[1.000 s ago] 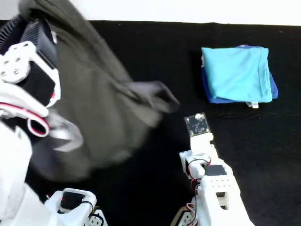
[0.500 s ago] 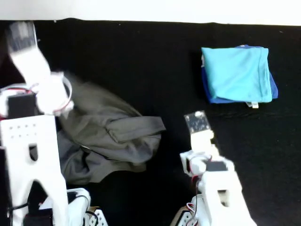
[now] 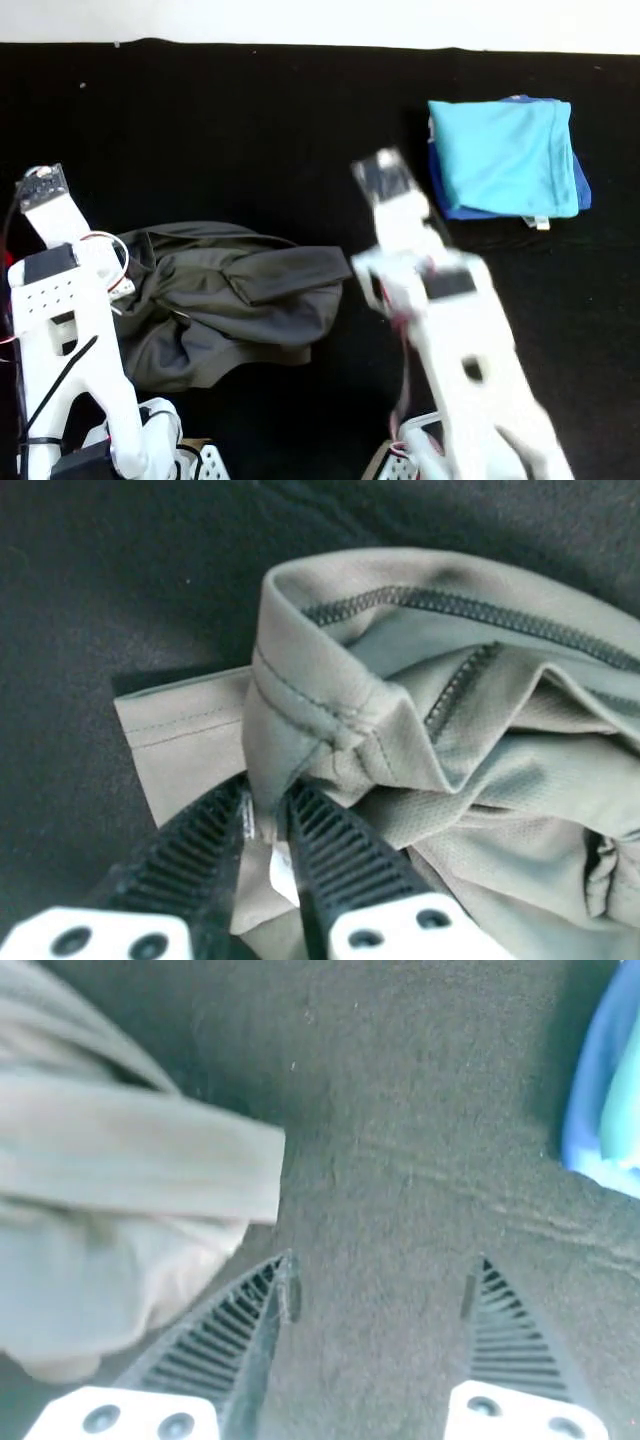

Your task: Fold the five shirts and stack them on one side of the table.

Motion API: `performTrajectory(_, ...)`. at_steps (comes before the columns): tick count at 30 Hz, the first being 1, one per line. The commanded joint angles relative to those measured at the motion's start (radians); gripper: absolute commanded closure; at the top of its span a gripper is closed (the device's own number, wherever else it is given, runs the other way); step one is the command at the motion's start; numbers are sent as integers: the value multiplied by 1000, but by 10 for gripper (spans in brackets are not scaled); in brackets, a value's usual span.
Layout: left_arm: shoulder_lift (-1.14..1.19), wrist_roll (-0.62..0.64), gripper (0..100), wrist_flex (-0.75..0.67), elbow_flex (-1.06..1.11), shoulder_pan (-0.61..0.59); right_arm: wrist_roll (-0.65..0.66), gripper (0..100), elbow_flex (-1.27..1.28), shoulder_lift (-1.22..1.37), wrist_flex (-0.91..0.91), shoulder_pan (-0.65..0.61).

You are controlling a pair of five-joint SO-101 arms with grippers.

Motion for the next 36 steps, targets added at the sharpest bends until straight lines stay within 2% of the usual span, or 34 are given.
performTrajectory(1, -1, -8, 991, -14, -5, -10, -91, 744, -222, 236, 21, -65)
performTrajectory(5, -7, -8, 991, -15, -8, -10, -115, 744, -390, 487, 117, -165)
performTrajectory(10, -7, -8, 991, -11, -7, -10, -115, 744, -568, 719, 151, -170)
performTrajectory(22, -7, -8, 991, -15, -12, -8, -115, 747, -684, 957, 150, -188)
performTrajectory(25, -7, -8, 991, -15, -12, -8, -115, 817, -702, 1000, 148, -189)
performTrajectory(28, -7, -8, 991, -17, -12, -8, -117, 985, -725, 1026, 150, -189)
performTrajectory(36, -7, -8, 991, -26, -10, -8, -118, 992, -728, 885, 225, -180)
